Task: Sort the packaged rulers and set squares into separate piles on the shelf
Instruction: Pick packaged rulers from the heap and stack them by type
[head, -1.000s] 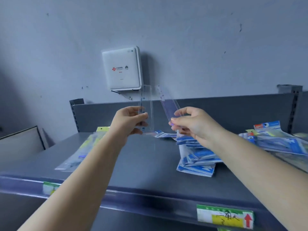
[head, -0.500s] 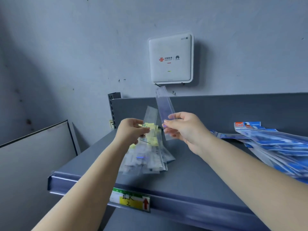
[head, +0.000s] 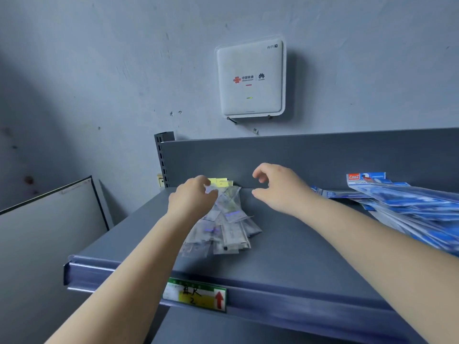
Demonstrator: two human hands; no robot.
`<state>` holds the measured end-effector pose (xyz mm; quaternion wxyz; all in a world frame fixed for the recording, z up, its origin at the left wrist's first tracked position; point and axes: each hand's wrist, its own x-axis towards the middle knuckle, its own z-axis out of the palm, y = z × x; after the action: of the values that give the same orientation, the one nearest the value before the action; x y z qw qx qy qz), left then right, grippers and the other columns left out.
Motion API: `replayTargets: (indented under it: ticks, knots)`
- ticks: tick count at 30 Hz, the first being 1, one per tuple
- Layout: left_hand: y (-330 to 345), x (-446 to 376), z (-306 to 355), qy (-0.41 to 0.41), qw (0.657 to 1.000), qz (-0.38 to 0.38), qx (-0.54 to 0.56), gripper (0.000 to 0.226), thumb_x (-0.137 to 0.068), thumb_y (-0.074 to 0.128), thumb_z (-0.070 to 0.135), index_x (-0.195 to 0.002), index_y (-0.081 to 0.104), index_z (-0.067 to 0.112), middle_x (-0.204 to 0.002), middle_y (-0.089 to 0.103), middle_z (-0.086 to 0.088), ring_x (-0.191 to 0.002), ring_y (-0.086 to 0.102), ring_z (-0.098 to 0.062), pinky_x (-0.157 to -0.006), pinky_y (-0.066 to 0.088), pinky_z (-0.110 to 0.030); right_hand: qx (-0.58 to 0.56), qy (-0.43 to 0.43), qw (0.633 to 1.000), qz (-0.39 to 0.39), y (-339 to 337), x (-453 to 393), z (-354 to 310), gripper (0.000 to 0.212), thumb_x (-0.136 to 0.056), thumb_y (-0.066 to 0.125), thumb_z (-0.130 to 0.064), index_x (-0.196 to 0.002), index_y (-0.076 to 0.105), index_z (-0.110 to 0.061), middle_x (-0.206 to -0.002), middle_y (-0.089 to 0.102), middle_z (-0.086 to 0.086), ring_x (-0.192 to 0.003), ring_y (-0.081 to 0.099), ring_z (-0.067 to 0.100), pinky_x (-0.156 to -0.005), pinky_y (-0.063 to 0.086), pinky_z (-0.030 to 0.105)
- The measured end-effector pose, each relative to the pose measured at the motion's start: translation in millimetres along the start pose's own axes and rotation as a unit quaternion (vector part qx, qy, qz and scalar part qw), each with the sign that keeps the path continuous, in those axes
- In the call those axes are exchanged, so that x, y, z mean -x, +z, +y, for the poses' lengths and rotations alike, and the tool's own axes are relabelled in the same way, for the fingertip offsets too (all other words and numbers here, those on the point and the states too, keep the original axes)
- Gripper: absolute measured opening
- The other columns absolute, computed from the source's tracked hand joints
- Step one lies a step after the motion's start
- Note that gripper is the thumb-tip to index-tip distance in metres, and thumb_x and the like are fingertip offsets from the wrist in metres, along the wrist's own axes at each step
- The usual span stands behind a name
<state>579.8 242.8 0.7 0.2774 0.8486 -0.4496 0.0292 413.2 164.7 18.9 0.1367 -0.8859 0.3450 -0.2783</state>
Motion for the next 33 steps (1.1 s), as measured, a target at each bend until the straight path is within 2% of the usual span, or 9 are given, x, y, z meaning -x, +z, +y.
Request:
replayTargets:
  ticks: [3, 5, 8, 11, 18, 25, 30, 33]
  knots:
    - [1.6, 9.7, 32.8, 0.064, 0.995, 0.025, -0.066, 0.036, -0.093, 0.047, 0.036, -0.126, 0.051, 0.021, -0.126, 0.055, -0.001, -0.117, 0.048, -0.025, -0.096, 0.039, -0.037, 0.163, -0.063, 0.983, 0.048, -22.9, 12.9, 17.9, 0.033, -0.092, 0.048, -0.026, -0.125, 0.046, -0.020, -0.123, 0.051, -0.002, -0.113, 0.047, 0.022, -0.084, 0.037, 0.032]
    - [5.0, 18.3, 60.5, 0.104, 0.989, 0.043, -0.096, 0.038, -0.094, 0.047, 0.034, -0.129, 0.049, 0.020, -0.126, 0.054, 0.000, -0.116, 0.048, -0.025, -0.092, 0.038, -0.035, 0.233, -0.083, 0.966, 0.076, -39.7, 23.1, 32.9, 0.030, -0.093, 0.045, -0.027, -0.122, 0.046, -0.019, -0.119, 0.053, -0.001, -0.111, 0.048, 0.023, -0.079, 0.033, 0.031]
    - [14.4, 33.5, 108.7, 0.155, 0.978, 0.069, -0.123, 0.038, -0.094, 0.046, 0.032, -0.129, 0.047, 0.018, -0.123, 0.055, 0.000, -0.115, 0.049, -0.024, -0.087, 0.040, -0.034, 0.308, -0.096, 0.942, 0.098, -66.6, 40.8, 59.4, 0.022, -0.094, 0.041, -0.027, -0.112, 0.046, -0.015, -0.108, 0.055, 0.000, -0.101, 0.051, 0.024, -0.071, 0.029, 0.030]
    - [28.9, 53.4, 160.4, 0.210, 0.959, 0.094, -0.167, 0.038, -0.093, 0.046, 0.036, -0.125, 0.046, 0.016, -0.119, 0.055, 0.000, -0.113, 0.048, -0.025, -0.085, 0.037, -0.033, 0.357, -0.098, 0.923, 0.105, -96.9, 61.8, 90.7, 0.019, -0.094, 0.041, -0.028, -0.108, 0.045, -0.015, -0.106, 0.055, 0.001, -0.099, 0.051, 0.024, -0.070, 0.026, 0.031]
    - [76.2, 102.1, 286.2, 0.296, 0.937, 0.097, -0.159, 0.041, -0.092, 0.044, 0.042, -0.126, 0.044, 0.018, -0.119, 0.054, 0.000, -0.113, 0.048, -0.024, -0.088, 0.035, -0.032, 0.380, -0.054, 0.917, 0.111, -175.9, 129.0, 181.5, 0.030, -0.094, 0.041, -0.035, -0.117, 0.043, -0.016, -0.110, 0.055, 0.002, -0.101, 0.051, 0.024, -0.072, 0.026, 0.031]
    - [134.7, 159.3, 405.6, 0.356, 0.924, 0.071, -0.122, 0.042, -0.092, 0.044, 0.042, -0.127, 0.044, 0.018, -0.119, 0.053, 0.000, -0.113, 0.047, -0.024, -0.089, 0.035, -0.033, 0.413, 0.035, 0.904, 0.100, -242.9, 201.1, 283.9, 0.028, -0.093, 0.044, -0.032, -0.117, 0.044, -0.017, -0.112, 0.055, 0.002, -0.104, 0.051, 0.025, -0.072, 0.026, 0.032]
    - [168.0, 189.0, 465.1, 0.389, 0.912, 0.054, -0.117, 0.042, -0.093, 0.043, 0.043, -0.128, 0.045, 0.020, -0.119, 0.054, 0.001, -0.113, 0.048, -0.023, -0.088, 0.035, -0.032, 0.391, 0.094, 0.911, 0.092, -289.3, 247.6, 343.1, 0.034, -0.093, 0.044, -0.037, -0.119, 0.045, -0.016, -0.115, 0.056, 0.003, -0.108, 0.052, 0.026, -0.071, 0.030, 0.032]
    - [183.7, 201.7, 492.2, 0.403, 0.908, 0.022, -0.114, 0.041, -0.093, 0.043, 0.043, -0.127, 0.047, 0.020, -0.119, 0.054, 0.001, -0.113, 0.049, -0.023, -0.089, 0.035, -0.032, 0.338, 0.159, 0.925, 0.076, -309.3, 268.7, 377.7, 0.036, -0.093, 0.045, -0.040, -0.120, 0.047, -0.016, -0.118, 0.056, 0.002, -0.107, 0.054, 0.026, -0.074, 0.039, 0.032]
